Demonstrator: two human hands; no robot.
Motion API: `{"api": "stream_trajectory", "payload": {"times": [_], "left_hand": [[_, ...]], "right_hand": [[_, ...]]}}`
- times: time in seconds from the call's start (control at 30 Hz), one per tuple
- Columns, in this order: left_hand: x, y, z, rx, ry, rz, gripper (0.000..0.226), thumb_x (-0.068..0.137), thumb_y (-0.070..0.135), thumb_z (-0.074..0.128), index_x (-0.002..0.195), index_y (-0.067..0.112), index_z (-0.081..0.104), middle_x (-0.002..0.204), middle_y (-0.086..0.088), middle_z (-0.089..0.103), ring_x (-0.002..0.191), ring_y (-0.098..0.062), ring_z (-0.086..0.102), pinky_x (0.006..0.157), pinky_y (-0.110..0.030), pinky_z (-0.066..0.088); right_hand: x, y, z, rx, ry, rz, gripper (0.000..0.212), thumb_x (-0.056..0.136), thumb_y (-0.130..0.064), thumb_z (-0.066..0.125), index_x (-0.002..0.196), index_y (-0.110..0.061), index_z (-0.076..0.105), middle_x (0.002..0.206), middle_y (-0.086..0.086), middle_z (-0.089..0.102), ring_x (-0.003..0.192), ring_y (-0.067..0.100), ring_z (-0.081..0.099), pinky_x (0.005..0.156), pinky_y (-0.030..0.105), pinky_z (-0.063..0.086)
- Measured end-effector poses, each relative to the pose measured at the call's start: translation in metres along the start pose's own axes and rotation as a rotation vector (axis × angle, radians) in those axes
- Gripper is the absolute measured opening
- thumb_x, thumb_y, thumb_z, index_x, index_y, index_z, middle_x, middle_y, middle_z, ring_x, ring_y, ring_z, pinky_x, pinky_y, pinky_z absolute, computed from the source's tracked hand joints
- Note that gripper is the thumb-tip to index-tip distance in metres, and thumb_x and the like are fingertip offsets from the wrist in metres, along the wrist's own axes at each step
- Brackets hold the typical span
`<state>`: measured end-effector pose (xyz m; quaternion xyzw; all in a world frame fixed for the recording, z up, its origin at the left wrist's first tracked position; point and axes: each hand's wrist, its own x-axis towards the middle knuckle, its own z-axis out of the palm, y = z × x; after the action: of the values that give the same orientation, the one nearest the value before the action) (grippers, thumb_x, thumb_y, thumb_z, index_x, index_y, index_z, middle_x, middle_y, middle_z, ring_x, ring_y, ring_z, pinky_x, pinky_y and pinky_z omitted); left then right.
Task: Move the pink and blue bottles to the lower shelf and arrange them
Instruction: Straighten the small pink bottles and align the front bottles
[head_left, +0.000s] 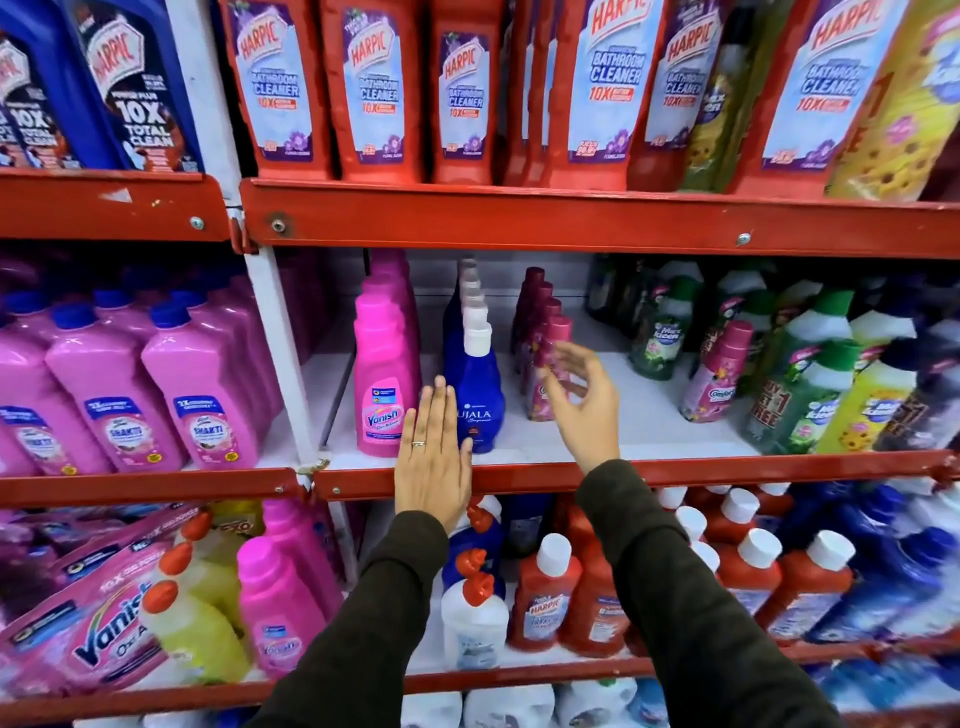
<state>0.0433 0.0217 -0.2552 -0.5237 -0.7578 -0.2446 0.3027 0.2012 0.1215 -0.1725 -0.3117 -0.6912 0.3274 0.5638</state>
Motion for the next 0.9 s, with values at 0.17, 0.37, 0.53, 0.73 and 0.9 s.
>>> {"api": "stream_trajectory", "payload": {"times": [0.17, 0.37, 0.53, 0.73, 0.9], "left_hand": [[-0.001, 0.0, 0.003, 0.005, 0.012, 0.006, 0.066, 0.101, 0.03, 0.026, 0.158, 0.002, 0.007, 0.167, -0.015, 0.007, 0.156, -0.026, 0.002, 0.126, -0.039, -0.003], [0.0, 0.0, 0.005, 0.048, 0.018, 0.004, 0.067, 0.101, 0.031, 0.023, 0.158, 0.002, 0.002, 0.166, -0.016, 0.005, 0.155, -0.022, -0.016, 0.127, -0.038, -0.009], [0.0, -0.001, 0.006, 0.084, 0.019, 0.014, 0.067, 0.102, 0.032, 0.022, 0.158, 0.002, 0.002, 0.167, -0.016, 0.005, 0.155, -0.023, -0.014, 0.127, -0.04, -0.006], [0.001, -0.001, 0.005, 0.082, 0.029, 0.019, 0.066, 0.102, 0.032, 0.024, 0.158, 0.001, 0.008, 0.167, -0.018, 0.011, 0.156, -0.024, -0.012, 0.127, -0.04, -0.005], [0.0, 0.0, 0.005, 0.069, 0.031, 0.01, 0.066, 0.101, 0.032, 0.024, 0.158, 0.002, 0.007, 0.167, -0.018, 0.013, 0.156, -0.023, -0.012, 0.127, -0.04, -0.006]], "right_hand": [[0.028, 0.033, -0.067, -0.258, 0.405, -0.001, 0.051, 0.087, -0.012, 0.066, 0.135, -0.004, 0.05, 0.137, 0.02, 0.048, 0.129, 0.025, 0.044, 0.108, 0.013, 0.028], [0.061, 0.054, -0.11, -0.379, 0.514, 0.286, 0.074, 0.09, -0.012, 0.064, 0.152, 0.002, 0.025, 0.157, 0.024, 0.025, 0.144, 0.041, 0.026, 0.117, 0.035, 0.018], [0.079, 0.063, -0.125, -0.445, 0.433, 0.369, 0.073, 0.093, -0.013, 0.06, 0.152, 0.006, 0.021, 0.151, 0.034, 0.032, 0.14, 0.047, 0.034, 0.117, 0.044, 0.025], [0.088, 0.062, -0.142, -0.453, 0.405, 0.342, 0.046, 0.085, -0.005, 0.068, 0.126, 0.008, 0.052, 0.133, 0.032, 0.047, 0.119, 0.046, 0.054, 0.107, 0.041, 0.037], [0.074, 0.041, -0.118, -0.349, 0.324, 0.266, 0.047, 0.079, -0.021, 0.079, 0.119, -0.007, 0.059, 0.123, 0.021, 0.06, 0.111, 0.037, 0.062, 0.104, 0.046, 0.047]]}}
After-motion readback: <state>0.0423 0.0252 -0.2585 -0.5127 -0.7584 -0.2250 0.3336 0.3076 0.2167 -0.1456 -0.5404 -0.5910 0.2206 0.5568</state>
